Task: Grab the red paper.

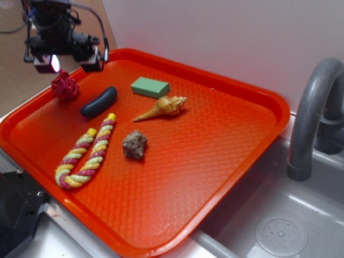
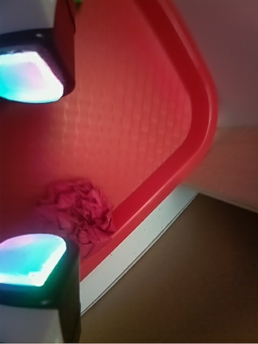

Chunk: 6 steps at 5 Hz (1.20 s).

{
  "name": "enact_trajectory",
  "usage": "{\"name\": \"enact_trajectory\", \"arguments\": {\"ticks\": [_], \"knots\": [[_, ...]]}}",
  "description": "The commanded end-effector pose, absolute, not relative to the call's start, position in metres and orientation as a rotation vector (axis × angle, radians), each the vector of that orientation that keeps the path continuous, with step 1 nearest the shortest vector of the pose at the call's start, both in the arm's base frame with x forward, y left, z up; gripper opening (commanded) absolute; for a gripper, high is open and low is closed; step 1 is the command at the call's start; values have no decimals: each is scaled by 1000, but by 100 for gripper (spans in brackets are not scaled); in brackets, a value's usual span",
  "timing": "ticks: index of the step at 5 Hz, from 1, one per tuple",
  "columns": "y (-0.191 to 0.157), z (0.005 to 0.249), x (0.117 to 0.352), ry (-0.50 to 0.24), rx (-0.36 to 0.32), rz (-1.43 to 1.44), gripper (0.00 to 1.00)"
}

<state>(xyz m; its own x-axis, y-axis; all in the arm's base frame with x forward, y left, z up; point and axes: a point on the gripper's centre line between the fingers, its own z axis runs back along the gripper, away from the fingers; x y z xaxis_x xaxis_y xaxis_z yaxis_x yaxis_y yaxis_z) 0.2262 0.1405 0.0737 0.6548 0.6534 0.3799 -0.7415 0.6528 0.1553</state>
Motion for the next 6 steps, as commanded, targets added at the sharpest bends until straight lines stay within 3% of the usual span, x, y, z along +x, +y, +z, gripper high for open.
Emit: {"name": "enact_trajectory", "arguments": {"ticks": [1,2,3,4,5,6], "knots": [[176,66,207,-322,358,861,100],[179,62,206,-321,345,854,100],[178,63,206,-321,319,833,0],[174,64,205,-329,312,801,0],[161,82,205,-345,320,713,0],[123,119,214,-281,334,596,0]]}}
